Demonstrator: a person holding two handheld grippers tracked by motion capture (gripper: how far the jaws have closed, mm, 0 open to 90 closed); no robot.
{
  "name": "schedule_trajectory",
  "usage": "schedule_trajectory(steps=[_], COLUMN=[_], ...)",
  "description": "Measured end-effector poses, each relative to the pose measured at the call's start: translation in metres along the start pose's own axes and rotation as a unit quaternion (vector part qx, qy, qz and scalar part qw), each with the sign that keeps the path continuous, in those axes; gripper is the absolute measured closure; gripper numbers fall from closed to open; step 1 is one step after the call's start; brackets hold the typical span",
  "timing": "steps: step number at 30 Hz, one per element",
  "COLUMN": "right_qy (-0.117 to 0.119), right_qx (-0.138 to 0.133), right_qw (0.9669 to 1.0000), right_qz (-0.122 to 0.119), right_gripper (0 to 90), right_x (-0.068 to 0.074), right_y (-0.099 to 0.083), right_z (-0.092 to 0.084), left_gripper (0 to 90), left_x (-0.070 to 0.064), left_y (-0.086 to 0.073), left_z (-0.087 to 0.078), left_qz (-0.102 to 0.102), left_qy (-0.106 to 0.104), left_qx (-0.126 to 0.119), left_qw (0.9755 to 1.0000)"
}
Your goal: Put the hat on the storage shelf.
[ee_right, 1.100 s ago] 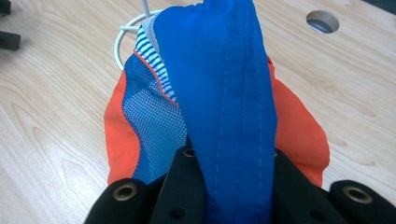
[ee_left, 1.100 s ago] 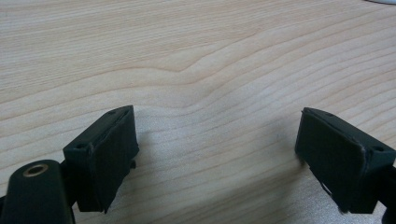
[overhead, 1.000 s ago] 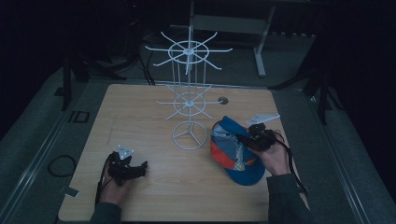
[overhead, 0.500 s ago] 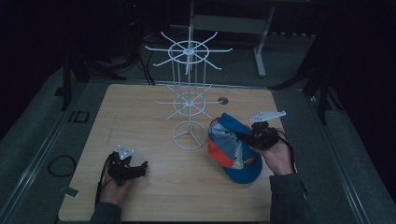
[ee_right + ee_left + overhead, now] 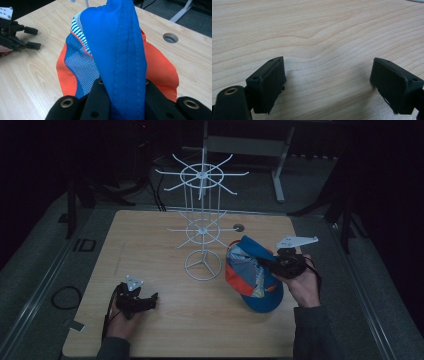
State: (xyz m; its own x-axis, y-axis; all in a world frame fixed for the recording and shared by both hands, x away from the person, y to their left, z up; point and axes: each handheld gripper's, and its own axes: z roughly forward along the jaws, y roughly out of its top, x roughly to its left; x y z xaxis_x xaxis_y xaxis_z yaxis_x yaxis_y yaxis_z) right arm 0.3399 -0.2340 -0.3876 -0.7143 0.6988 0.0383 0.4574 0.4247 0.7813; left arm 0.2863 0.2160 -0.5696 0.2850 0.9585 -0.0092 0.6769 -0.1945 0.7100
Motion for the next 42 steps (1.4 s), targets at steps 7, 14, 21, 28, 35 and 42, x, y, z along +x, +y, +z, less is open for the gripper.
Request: schedule_trajectory(steps=[7,14,21,28,35,42], right_qy=[-0.004,-0.012,-0.016,-0.003,-0.002,0.001], right_qx=[-0.005,-0.016,-0.026,-0.038,-0.042,-0.046], right_qw=[0.9999,0.9997,0.9994,0.9992,0.9989,0.9985], right_qz=[-0.008,-0.013,-0.015,-0.013,-0.018,-0.030], right_gripper=[88.1,88.1,88.1,88.1,88.1,88.1], right_x=[0.000,0.002,0.002,0.002,0.004,0.011], right_y=[0.007,0.015,0.022,0.027,0.032,0.037], right_z=[-0.008,-0.019,-0.031,-0.044,-0.052,-0.058], left_gripper=[13.4,13.4,13.4,13.4,13.4,13.4], left_x=[0.000,0.000,0.000,0.000,0.000,0.000], left_y=[0.000,0.000,0.000,0.000,0.000,0.000], left_z=[0.000,0.000,0.000,0.000,0.000,0.000], left_qz=[0.000,0.001,0.001,0.001,0.001,0.001], left_qy=[0.000,0.000,0.000,0.000,0.000,0.000], left_qx=[0.000,0.000,0.000,0.000,0.000,-0.001], left_qw=[1.0000,1.0000,1.0000,1.0000,1.0000,1.0000])
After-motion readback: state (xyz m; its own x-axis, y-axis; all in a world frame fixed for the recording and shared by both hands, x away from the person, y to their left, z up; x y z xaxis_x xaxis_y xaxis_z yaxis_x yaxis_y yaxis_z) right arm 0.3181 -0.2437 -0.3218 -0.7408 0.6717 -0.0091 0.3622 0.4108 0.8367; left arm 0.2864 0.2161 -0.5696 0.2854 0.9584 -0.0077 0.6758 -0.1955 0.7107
